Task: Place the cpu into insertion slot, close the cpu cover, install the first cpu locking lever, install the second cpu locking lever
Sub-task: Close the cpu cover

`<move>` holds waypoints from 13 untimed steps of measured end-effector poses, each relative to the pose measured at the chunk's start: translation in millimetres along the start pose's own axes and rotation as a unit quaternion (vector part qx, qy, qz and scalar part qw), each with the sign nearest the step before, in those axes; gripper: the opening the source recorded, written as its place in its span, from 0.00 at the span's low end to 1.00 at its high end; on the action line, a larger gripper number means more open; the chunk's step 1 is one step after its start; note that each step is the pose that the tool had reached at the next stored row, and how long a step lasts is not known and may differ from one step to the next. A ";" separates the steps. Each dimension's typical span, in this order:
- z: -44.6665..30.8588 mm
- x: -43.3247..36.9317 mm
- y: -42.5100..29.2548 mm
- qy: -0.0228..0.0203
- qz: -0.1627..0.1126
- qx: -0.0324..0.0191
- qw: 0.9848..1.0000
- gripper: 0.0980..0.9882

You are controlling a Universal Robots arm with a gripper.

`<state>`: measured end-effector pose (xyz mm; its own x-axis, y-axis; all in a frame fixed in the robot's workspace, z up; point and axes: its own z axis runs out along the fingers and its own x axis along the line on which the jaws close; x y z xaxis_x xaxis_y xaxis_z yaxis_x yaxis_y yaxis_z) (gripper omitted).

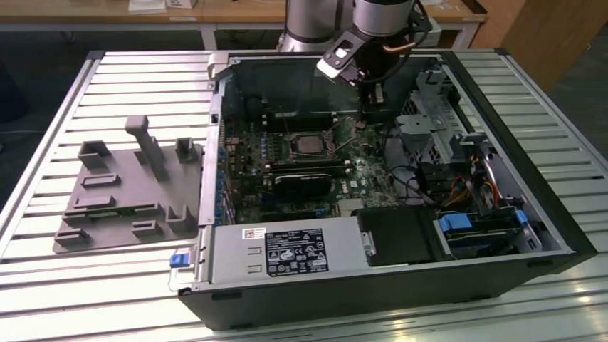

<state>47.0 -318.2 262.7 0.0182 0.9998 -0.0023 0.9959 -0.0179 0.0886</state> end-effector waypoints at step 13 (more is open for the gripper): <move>19.8 0.1 3.8 0.000 0.000 0.009 1.000 0.00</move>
<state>52.5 -318.2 243.3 0.0182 0.9998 -0.0027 0.9974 -0.0180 0.0700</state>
